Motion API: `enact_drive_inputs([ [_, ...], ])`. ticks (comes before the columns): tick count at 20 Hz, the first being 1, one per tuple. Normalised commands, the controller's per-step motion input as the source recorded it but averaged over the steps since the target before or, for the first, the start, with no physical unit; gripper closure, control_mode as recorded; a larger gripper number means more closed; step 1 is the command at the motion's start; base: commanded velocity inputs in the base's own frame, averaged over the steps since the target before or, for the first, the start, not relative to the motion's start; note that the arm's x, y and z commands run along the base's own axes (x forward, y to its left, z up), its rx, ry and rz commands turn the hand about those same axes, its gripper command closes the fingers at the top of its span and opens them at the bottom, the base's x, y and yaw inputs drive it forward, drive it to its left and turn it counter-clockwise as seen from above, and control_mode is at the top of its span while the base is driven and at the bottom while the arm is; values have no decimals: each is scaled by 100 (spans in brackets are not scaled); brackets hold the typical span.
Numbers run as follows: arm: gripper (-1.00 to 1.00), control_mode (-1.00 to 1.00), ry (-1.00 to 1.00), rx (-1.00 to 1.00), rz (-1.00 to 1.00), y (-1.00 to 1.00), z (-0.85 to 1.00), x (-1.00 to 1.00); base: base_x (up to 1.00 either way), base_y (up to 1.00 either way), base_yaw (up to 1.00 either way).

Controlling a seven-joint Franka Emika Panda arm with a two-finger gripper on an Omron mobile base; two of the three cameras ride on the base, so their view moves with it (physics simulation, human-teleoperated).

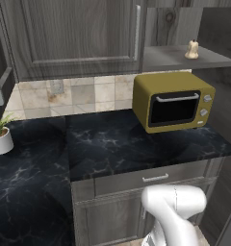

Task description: Pick the candle and candle from the dining table and place them in the open cabinet. Close the cabinet after placing the objects.

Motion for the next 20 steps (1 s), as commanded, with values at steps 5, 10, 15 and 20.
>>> enact_drive_inputs([
  [5, -100, -100, -4, 0, -1, -13, 0, 0, 0, 0, 0],
  [10, -100, -100, -4, 0, -3, -11, 0, 3, 0, 0, 0],
  [15, -100, -100, -4, 0, -4, -6, 0, 9, 0, 0, 0],
  [20, -100, -100, -2, 0, -5, 0, 0, 13, 0, 0, 0],
])
